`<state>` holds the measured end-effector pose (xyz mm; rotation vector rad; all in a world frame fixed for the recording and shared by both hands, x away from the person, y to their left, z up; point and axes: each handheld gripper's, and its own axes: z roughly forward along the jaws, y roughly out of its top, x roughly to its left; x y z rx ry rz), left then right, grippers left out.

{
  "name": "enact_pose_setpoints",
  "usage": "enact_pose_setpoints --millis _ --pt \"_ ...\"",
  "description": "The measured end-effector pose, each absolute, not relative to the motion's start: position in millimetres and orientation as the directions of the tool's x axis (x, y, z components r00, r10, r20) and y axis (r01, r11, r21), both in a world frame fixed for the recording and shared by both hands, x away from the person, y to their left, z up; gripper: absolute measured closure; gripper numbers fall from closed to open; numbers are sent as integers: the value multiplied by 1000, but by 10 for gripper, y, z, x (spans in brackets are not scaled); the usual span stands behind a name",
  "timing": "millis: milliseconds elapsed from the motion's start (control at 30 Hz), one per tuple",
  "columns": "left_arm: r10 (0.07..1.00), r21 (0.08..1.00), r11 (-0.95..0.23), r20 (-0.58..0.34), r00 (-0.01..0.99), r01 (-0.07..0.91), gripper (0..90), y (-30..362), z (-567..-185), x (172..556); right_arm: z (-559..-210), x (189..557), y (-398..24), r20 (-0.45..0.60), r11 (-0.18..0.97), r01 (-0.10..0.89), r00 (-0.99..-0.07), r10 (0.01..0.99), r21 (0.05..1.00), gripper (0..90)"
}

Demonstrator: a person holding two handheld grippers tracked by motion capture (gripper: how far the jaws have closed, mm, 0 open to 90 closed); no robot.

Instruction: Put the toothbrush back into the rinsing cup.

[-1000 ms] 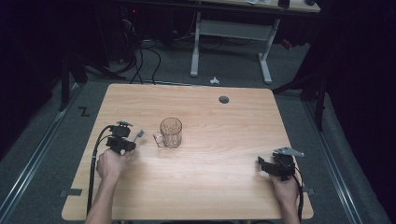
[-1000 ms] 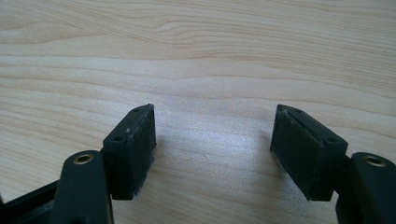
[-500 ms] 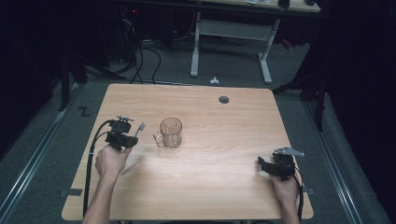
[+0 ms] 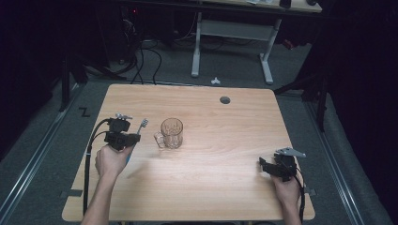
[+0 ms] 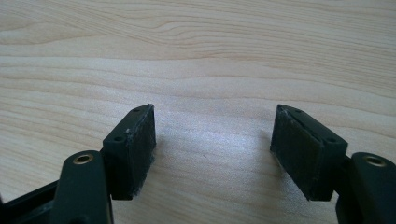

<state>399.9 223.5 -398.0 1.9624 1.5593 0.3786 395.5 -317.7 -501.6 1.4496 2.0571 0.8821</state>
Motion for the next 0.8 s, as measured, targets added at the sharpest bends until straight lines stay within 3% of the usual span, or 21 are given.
enact_pose_setpoints --millis 800 --pt "909 688 -99 -232 347 719 800 2179 -3827 3985 -5016 3954 -3175 -17 237 641 -330 944 730 310"
